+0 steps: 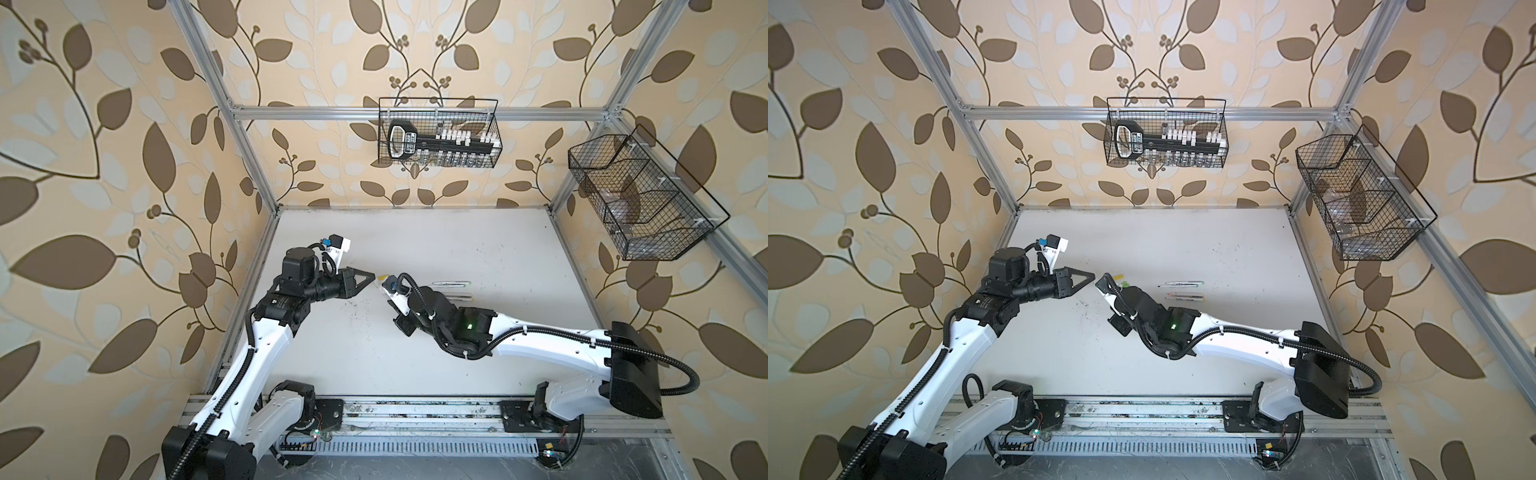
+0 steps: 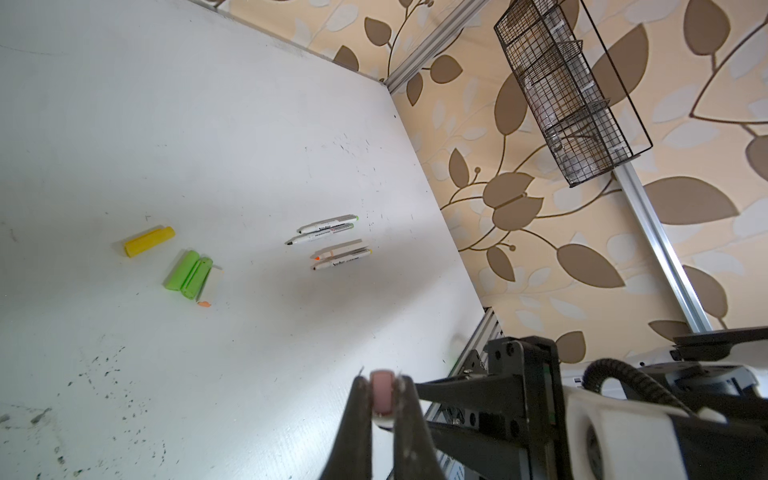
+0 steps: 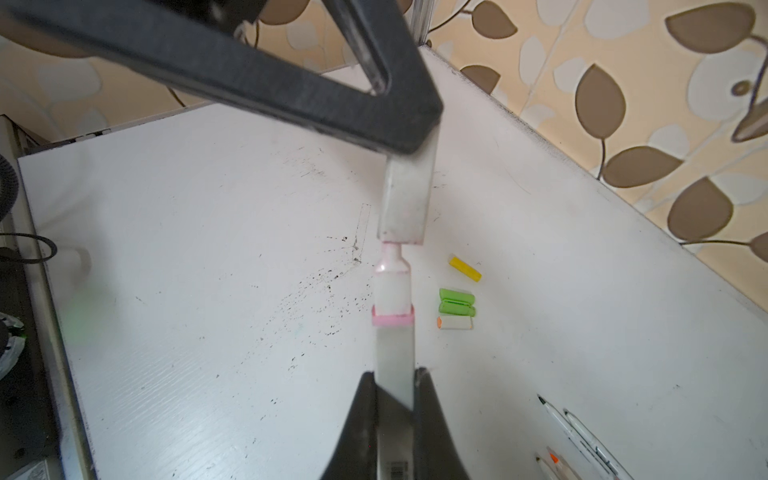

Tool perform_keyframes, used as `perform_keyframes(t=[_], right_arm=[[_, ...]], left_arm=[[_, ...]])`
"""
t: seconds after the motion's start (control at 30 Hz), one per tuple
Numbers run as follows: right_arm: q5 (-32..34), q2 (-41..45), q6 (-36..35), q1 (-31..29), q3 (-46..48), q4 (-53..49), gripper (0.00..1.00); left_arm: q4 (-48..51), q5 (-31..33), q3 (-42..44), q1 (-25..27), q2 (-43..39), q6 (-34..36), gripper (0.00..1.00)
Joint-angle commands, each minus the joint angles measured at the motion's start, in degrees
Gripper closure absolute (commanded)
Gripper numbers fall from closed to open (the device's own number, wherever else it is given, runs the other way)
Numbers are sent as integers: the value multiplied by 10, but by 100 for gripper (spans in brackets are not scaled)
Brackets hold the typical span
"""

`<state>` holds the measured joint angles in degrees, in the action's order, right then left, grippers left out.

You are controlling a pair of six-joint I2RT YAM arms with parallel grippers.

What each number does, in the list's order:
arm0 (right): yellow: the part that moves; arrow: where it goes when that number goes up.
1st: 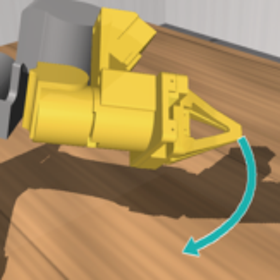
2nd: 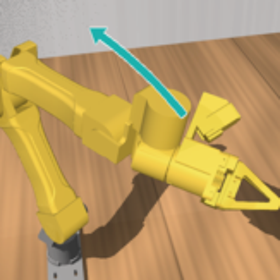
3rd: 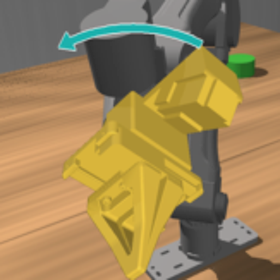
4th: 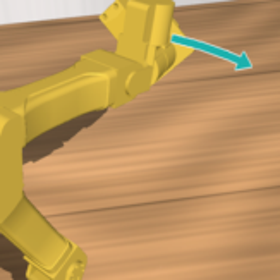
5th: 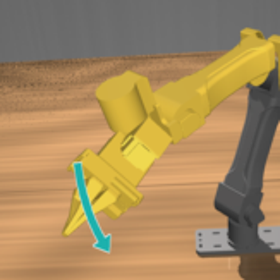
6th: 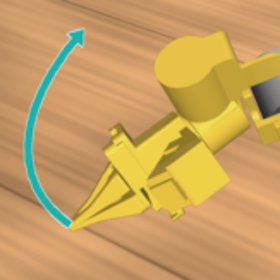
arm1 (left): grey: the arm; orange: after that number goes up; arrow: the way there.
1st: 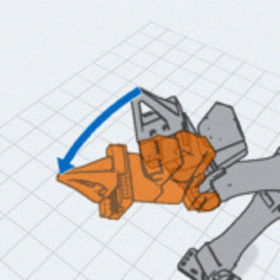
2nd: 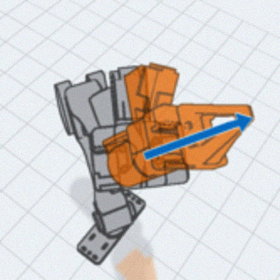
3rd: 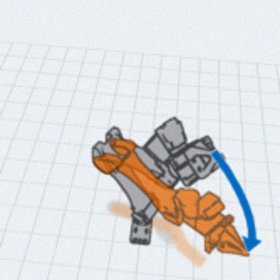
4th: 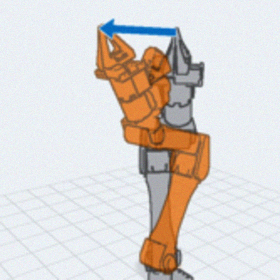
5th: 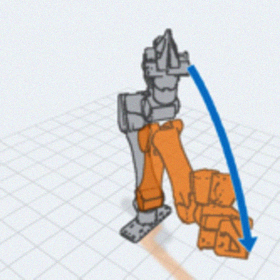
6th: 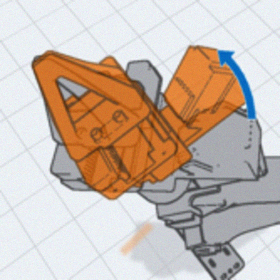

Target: Insert the pens into the pen caps

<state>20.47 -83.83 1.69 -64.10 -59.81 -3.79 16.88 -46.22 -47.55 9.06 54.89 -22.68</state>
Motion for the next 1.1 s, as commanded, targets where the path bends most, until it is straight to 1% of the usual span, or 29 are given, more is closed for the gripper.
perform_keyframes(t=[0.0,0.23,0.53,0.63,0.8,1.07], right_arm=[[22,-3,1,-3,-36,34,92],[3,-1,17,2,-50,26,92],[-13,15,20,9,-46,24,92],[-20,24,33,13,-44,28,91],[-19,34,33,13,-38,38,92],[-21,41,22,12,-31,47,92]], left_arm=[[16,4,-7,10,-1,11,100],[-12,-5,0,37,-8,3,100],[3,-8,-5,53,-12,19,100],[-14,-4,1,59,-14,6,100],[-64,-8,21,68,-24,-26,100],[-61,-7,19,82,-13,-24,100]])
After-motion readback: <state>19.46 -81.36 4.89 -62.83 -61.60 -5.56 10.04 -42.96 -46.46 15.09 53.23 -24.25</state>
